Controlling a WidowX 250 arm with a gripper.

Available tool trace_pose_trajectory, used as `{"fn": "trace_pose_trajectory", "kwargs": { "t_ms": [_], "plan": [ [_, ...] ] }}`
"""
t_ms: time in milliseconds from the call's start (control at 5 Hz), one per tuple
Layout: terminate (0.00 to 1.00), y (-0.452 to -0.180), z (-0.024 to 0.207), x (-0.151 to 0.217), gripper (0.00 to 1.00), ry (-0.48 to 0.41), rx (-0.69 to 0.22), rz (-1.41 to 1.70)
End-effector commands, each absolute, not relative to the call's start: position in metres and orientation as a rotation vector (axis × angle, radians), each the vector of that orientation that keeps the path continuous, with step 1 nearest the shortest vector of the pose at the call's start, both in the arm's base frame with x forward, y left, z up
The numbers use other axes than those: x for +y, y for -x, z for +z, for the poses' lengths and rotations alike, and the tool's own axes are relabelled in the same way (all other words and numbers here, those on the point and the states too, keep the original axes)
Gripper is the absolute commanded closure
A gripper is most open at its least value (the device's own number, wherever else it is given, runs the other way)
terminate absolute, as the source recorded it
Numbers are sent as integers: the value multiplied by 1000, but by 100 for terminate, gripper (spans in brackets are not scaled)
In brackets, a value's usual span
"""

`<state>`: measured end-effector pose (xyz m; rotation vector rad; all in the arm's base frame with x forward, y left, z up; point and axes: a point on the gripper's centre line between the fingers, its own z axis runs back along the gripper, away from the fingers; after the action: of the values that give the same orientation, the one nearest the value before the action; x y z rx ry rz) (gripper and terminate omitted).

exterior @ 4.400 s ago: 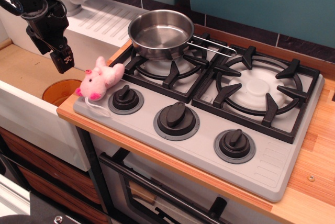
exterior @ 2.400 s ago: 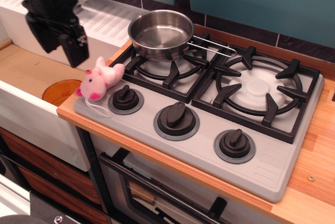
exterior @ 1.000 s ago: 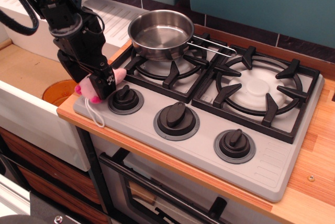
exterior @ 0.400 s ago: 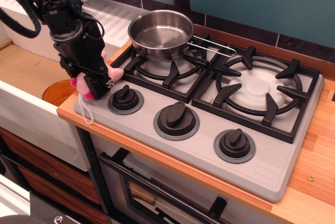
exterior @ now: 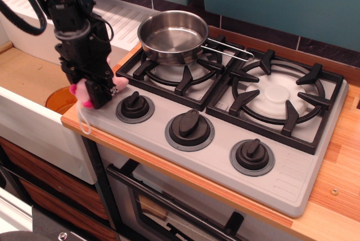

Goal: Put stuffedpig in pan

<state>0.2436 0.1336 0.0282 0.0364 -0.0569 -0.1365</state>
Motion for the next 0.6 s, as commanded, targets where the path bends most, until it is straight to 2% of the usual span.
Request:
{"fn": "trace_pose_trajectory", "kwargs": {
  "t_ms": [0, 200, 400],
  "plan": [
    [0, -262, 89, 134, 100, -86, -91, -168],
    [0, -270, 100, 127, 100, -78, -78, -180],
    [0, -289, 104, 123, 100, -61, -78, -203]
  ]
}}
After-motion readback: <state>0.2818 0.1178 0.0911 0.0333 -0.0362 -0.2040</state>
